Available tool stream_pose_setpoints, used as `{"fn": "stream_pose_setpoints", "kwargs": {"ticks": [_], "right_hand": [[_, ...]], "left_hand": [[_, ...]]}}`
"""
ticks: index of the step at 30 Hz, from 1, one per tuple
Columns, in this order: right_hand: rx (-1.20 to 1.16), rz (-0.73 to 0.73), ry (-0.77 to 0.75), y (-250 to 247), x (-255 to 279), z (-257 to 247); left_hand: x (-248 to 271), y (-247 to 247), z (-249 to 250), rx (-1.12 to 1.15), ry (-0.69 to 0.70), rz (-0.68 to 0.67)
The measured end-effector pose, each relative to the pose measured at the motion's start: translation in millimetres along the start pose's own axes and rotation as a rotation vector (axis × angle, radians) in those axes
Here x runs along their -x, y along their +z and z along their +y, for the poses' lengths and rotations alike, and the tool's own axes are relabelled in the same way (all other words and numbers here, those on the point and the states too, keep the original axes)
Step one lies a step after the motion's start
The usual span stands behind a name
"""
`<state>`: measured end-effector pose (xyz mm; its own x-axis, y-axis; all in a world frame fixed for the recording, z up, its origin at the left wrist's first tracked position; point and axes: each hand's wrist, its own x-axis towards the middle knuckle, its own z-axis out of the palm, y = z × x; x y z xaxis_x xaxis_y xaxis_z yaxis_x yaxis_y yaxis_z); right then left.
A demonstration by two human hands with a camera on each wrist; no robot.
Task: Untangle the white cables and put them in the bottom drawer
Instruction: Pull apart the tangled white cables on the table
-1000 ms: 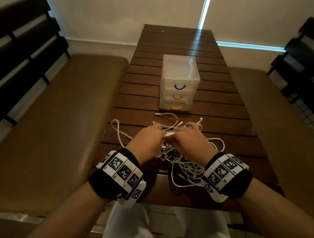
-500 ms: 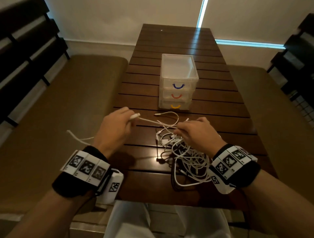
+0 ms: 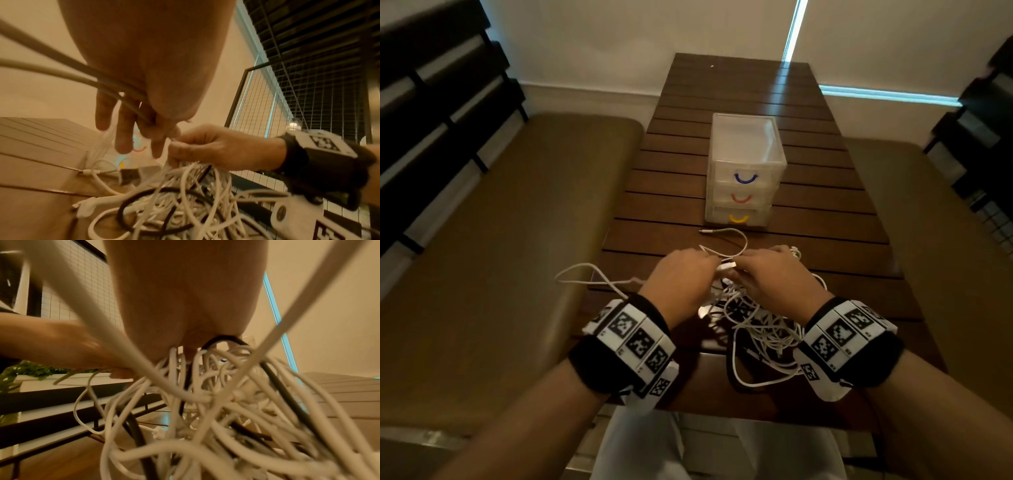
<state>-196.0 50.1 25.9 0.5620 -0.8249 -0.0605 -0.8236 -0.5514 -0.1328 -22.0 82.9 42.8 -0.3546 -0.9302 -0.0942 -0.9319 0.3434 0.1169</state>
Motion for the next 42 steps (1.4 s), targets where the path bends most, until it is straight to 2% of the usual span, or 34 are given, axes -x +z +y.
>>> {"fn": "stream_pose_setpoints", "kwargs": {"ticks": [2,6,12,17,20,22,23,26,27,28,29,32,33,35,37,39,42], "right_hand": [[-0.004,0.01,-0.012,0,2,2],[-0.017,0.016,-0.032,2,3,4],[-0.055,-0.004,-0.023,-1,5,7],[-0.071,-0.02,-0.018,-9,5,9],[-0.078,-0.021,0.009,-19,2,13],[-0.081,0.075,0.007,-28,-1,13],[-0.08,0.178,-0.009,-33,-3,11],[-0.023,0.622,-0.059,-39,-1,-2],[0.013,0.716,-0.069,-38,2,-6],[0.041,0.739,-0.066,-33,5,-8],[0.059,0.697,-0.049,-25,8,-8],[0.037,0.417,0.024,1,20,-2],[0.023,0.346,0.025,5,22,1],[-0.046,0.236,-0.008,4,25,4],[-0.212,0.155,-0.027,-4,28,6],[-0.373,0.16,-0.03,-13,32,12],[-0.414,0.201,0.003,-17,36,23]], "left_hand": [[-1,3,0,0.039,-0.03,0.034],[6,-1,-7,0.078,-0.003,0.152],[24,-14,-24,0.199,-0.05,0.222],[29,-16,-36,0.483,-0.144,0.33],[30,-22,-52,0.659,-0.161,0.478],[31,-33,-55,0.712,-0.168,0.564],[31,-39,-55,0.751,-0.168,0.608],[33,-54,-53,0.888,-0.132,0.773],[35,-56,-54,0.883,-0.121,0.805],[36,-56,-57,0.836,-0.115,0.787],[37,-53,-60,0.757,-0.123,0.712],[38,-29,-68,0.458,-0.197,0.322],[39,-21,-68,0.39,-0.223,0.248],[38,-9,-68,0.343,-0.265,0.201],[37,-3,-70,0.342,-0.304,0.208],[33,-2,-71,0.331,-0.32,0.213],[29,3,-72,0.322,-0.293,0.212]]}}
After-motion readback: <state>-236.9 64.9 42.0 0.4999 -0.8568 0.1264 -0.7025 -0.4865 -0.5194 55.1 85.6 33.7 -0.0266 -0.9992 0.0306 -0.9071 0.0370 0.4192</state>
